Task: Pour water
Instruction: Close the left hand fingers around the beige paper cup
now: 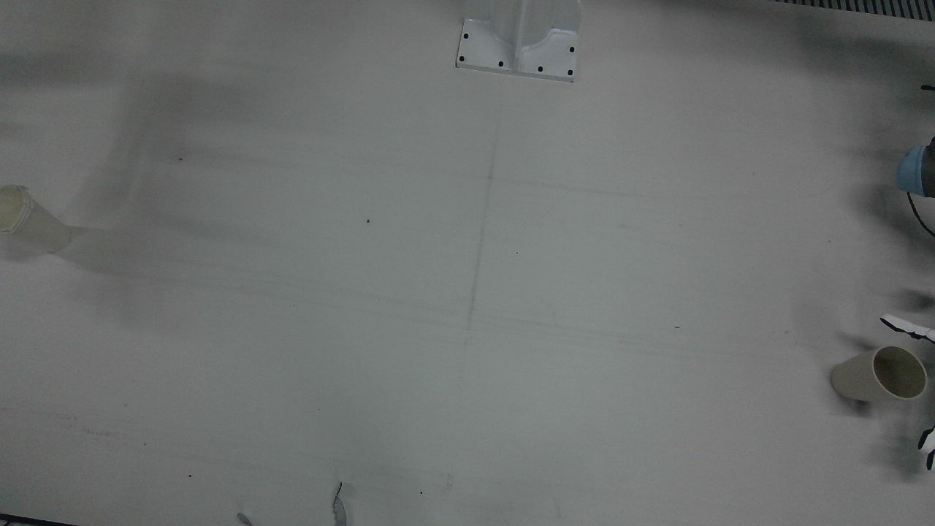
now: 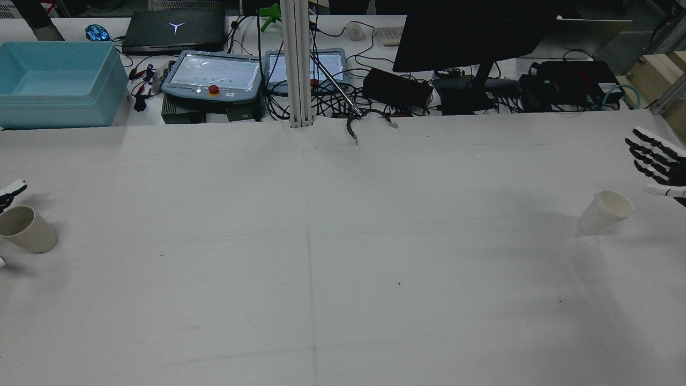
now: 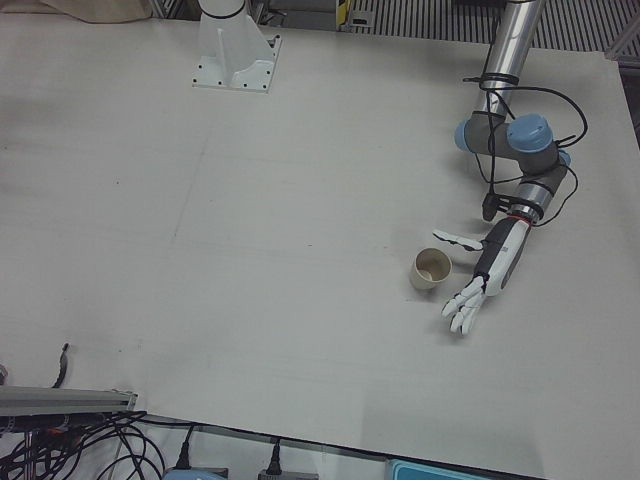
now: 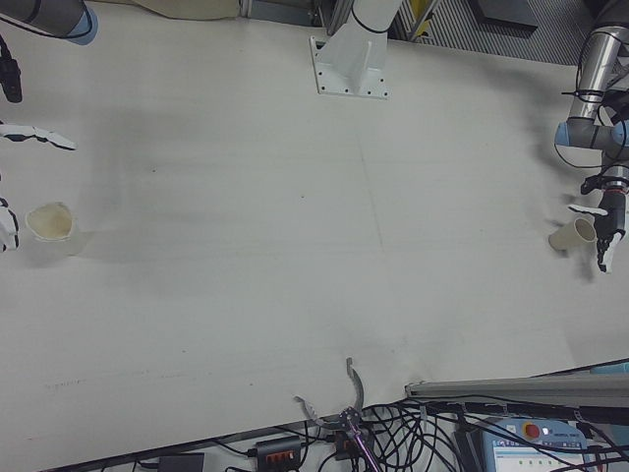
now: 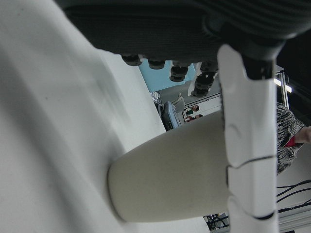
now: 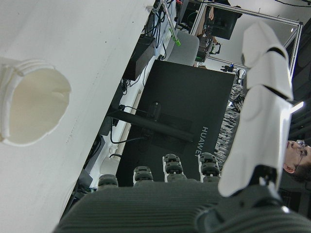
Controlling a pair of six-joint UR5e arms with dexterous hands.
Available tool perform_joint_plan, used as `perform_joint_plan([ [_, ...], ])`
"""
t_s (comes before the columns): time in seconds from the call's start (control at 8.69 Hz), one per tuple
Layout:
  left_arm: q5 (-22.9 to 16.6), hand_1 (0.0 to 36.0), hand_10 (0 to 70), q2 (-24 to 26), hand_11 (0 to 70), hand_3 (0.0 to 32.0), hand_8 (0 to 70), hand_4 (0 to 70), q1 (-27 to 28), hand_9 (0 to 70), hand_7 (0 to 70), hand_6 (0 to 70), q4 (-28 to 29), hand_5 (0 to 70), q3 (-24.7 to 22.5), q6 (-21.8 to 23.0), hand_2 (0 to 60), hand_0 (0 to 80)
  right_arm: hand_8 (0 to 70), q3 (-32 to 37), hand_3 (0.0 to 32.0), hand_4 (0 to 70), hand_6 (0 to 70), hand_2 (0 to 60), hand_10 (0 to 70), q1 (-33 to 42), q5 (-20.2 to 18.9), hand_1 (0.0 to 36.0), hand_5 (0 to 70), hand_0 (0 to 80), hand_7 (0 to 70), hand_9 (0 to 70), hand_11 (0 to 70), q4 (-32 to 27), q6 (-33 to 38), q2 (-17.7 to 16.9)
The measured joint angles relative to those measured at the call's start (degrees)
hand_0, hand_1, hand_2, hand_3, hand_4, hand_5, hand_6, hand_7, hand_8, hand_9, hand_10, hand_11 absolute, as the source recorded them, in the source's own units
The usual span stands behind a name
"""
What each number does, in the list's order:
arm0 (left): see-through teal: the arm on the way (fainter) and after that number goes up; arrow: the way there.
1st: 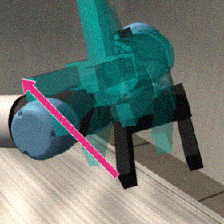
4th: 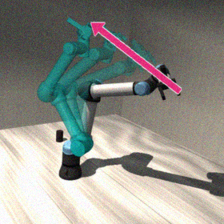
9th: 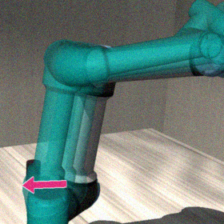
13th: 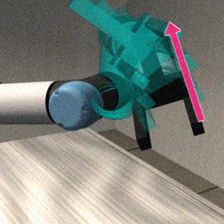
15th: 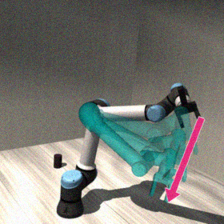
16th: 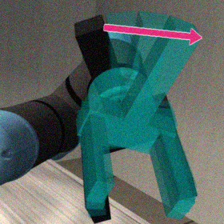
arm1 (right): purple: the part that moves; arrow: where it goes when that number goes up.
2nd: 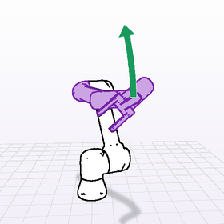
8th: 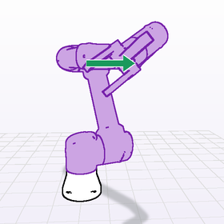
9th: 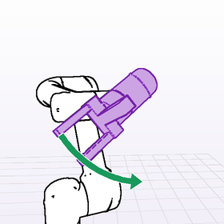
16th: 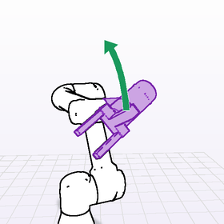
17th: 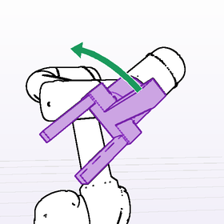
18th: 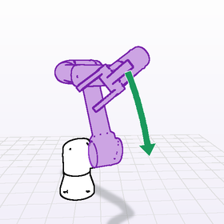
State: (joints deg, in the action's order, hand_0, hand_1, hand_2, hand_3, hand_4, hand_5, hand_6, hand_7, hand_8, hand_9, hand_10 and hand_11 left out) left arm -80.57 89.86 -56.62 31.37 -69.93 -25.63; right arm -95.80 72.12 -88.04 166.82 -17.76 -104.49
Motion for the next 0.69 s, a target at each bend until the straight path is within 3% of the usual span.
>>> perform_joint_plan([
  [0.23,0.36,22.6,0.3,0.80,3.4,0.0,0.5,24.1,1.45,0.0,4.2,7.9,-0.46,0.0,-0.13,-0.50,0.0,79.7,2.4,0.05,0.0,0.0,8.7,14.5,0.0,-0.04,-0.46,22.0,6.9,51.4,3.1,3.2,0.0,0.00,-0.05,-0.11],
  [0.69,1.35,21.5,0.7,2.48,3.7,0.0,0.6,33.0,2.04,0.0,5.9,8.2,-1.46,1.3,-0.68,-0.54,0.0,79.7,1.5,0.16,0.0,0.0,6.8,13.4,0.0,-0.01,-0.65,21.5,6.5,50.8,0.7,2.5,0.0,0.00,-0.14,-0.52],
])
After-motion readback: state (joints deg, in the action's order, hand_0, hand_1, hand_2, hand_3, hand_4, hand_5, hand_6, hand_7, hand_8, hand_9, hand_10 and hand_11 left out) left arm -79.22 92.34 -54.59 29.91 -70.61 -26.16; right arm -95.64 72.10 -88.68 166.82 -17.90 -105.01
